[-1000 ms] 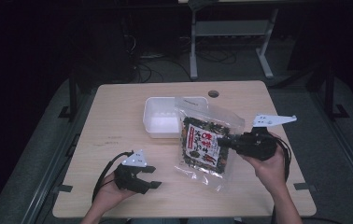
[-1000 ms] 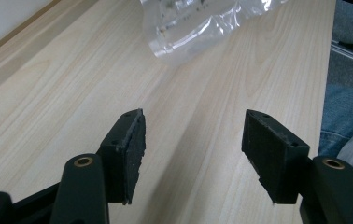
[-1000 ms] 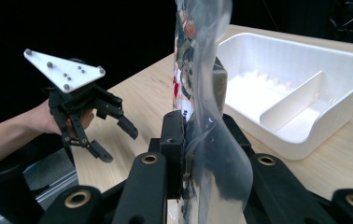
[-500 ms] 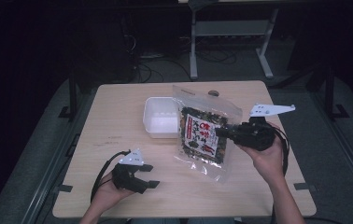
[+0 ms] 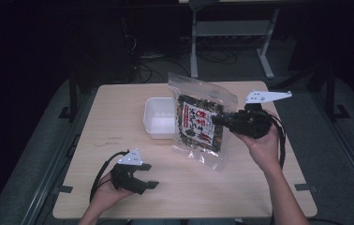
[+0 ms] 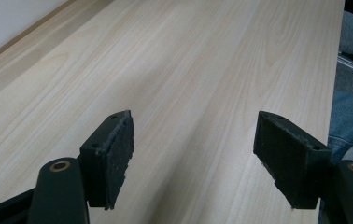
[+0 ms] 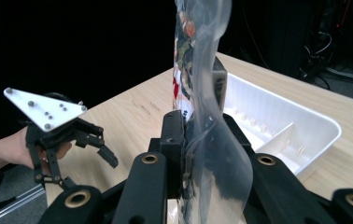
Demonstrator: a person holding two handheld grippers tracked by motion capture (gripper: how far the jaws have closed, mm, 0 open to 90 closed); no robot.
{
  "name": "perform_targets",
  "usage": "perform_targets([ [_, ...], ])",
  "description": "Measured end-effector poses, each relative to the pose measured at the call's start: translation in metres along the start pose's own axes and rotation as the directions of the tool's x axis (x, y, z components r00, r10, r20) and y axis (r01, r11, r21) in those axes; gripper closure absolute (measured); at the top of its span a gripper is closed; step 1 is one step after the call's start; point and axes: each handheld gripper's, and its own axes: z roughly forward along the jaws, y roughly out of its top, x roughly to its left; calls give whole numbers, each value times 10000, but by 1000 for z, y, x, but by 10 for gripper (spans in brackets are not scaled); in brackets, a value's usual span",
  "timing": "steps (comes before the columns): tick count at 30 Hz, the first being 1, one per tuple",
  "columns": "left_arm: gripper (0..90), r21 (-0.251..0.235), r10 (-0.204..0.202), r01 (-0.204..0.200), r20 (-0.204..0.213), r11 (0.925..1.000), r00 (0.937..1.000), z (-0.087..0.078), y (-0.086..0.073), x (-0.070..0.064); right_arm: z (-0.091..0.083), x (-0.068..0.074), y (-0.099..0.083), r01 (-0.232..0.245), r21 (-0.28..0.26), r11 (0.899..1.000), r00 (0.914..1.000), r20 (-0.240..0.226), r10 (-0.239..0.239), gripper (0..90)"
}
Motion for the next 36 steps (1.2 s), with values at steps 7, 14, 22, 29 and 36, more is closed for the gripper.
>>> perform_targets([
  [7,275,106,9,-8,-89,9999,10000,1,-2,2,7,-4,14,176,-102,9998,9998,109,-175,753],
  [14,274,106,-7,7,-72,9999,10000,1,-2,2,15,-9,27,289,-121,9995,9993,250,-285,753],
  [22,271,180,12,-10,-111,9998,9999,2,-2,2,26,-15,38,313,-319,9990,9991,307,-304,753],
  [29,265,46,-76,76,-93,10000,9999,1,-2,2,34,-20,46,362,-350,9987,9985,411,-348,753],
  [36,263,70,-176,176,-57,9998,9998,2,-3,4,43,-24,54,526,-348,9980,9977,438,-511,753],
])
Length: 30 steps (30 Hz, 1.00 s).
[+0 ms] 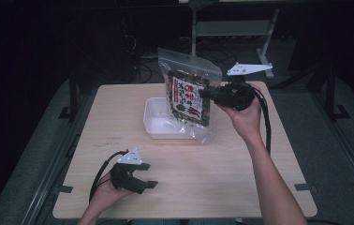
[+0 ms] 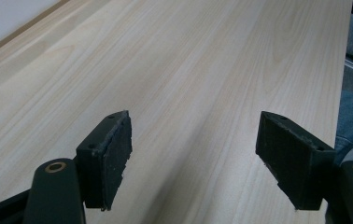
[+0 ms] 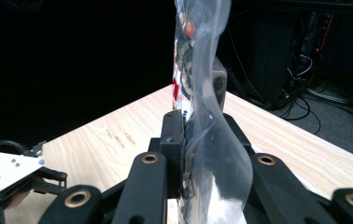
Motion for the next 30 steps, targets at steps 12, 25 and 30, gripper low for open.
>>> perform_targets([
  [12,262,-54,-90,90,65,9999,9999,-1,-2,4,29,-8,11,47,-88,10000,10000,-74,-48,752],
  [25,262,-151,-155,155,41,9998,9999,-4,-3,6,58,-14,20,-98,-351,9993,9998,185,104,752],
  [30,259,-156,-158,158,40,9998,9999,-4,-3,6,73,-14,21,-4,-198,9998,9996,265,9,752],
])
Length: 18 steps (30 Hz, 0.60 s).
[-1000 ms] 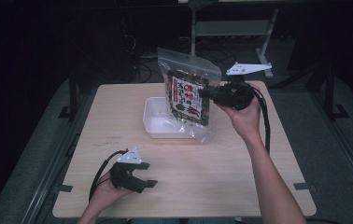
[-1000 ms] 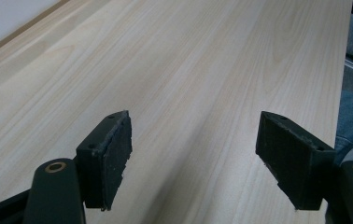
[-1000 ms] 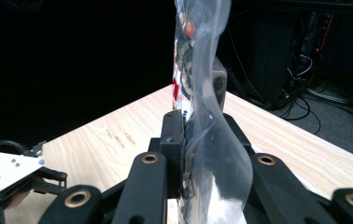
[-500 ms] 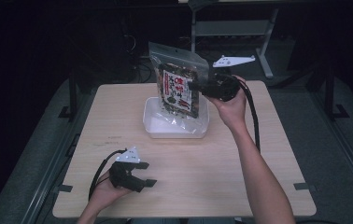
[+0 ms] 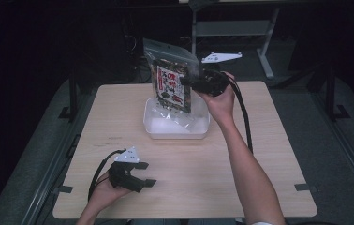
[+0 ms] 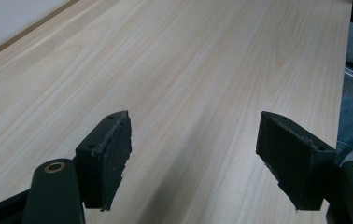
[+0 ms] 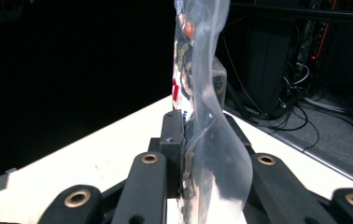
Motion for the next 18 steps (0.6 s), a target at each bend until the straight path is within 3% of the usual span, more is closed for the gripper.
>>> perform_targets([
  [11,260,-34,-43,43,-33,10000,10000,-2,-1,1,24,0,-5,55,252,9997,9999,149,-59,752],
  [18,260,-37,-14,14,-46,10000,10000,-2,0,1,38,-3,-18,9,481,9988,9993,385,-28,751],
])
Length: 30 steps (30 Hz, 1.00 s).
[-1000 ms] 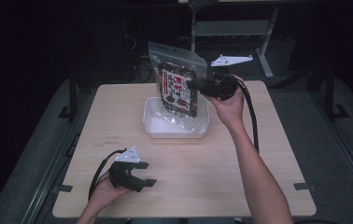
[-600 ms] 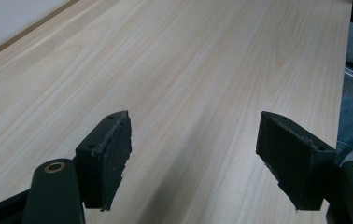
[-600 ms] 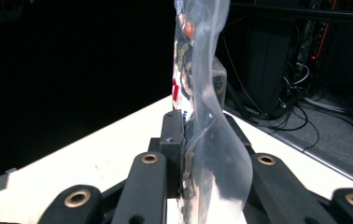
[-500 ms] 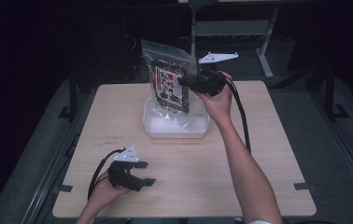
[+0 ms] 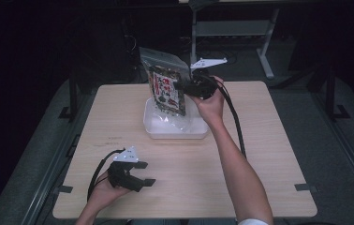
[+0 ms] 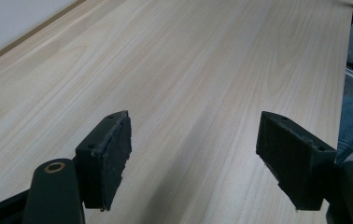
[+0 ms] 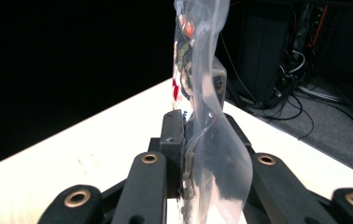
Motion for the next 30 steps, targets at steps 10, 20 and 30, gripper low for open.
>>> perform_targets([
  [10,255,-60,-86,86,67,9999,9999,0,1,0,17,-1,-20,-21,74,10000,9996,273,19,751],
  [20,256,-38,-100,100,24,9999,9999,0,0,2,27,1,-34,-53,73,10000,9988,480,49,750],
  [30,255,-29,-168,168,47,9999,9998,0,0,3,26,-8,-45,-284,216,9994,9992,296,277,747],
])
